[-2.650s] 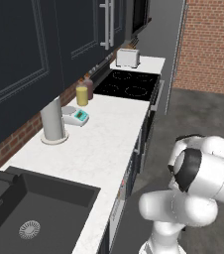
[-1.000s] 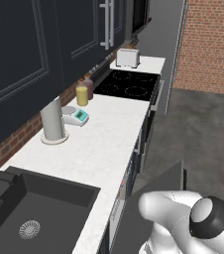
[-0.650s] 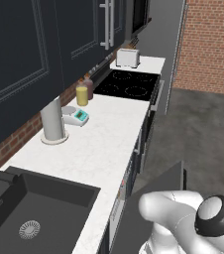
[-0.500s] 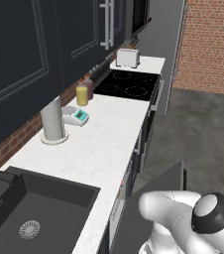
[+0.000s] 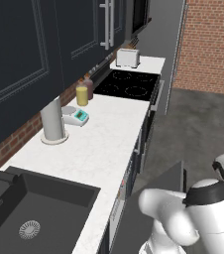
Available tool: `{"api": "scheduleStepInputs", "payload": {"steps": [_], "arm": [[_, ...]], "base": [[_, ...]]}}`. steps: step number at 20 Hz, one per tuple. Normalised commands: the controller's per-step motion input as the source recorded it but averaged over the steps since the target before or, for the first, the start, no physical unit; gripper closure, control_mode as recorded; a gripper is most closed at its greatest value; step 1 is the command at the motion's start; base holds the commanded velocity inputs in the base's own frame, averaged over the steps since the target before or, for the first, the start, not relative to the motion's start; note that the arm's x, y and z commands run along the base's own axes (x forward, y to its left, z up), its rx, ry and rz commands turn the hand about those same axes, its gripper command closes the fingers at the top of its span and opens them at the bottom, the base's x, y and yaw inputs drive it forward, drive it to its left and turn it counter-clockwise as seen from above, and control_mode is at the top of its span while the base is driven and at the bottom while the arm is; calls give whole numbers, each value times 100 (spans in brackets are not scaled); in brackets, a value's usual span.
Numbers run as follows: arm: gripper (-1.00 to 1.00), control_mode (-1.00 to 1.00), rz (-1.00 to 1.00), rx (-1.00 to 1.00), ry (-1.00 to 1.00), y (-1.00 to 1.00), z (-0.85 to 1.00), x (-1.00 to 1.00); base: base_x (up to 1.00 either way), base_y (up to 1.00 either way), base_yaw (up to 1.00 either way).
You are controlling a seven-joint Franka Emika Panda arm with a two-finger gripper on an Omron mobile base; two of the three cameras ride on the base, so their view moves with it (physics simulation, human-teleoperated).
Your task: Pick up the cup and bowl from the counter, place them in the dishwasher, and close the dishwasher door.
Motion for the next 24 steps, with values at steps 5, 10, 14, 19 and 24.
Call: {"api": "scheduleStepInputs", "payload": {"steps": [5, 10, 14, 19, 24], "arm": [[-100, -100, 26, -37, 72, -15, 1, -77], [-100, -100, 18, -24, 69, -3, 78, -59], [-100, -100, 17, -25, 81, 0, 56, -51], [-100, -100, 18, -28, 97, 0, 22, -15], [-100, -100, 28, -22, 100, 0, 0, 0]], "base": [[0, 0, 0], [0, 0, 0], [0, 0, 0], [0, 0, 0], [0, 0, 0]]}}
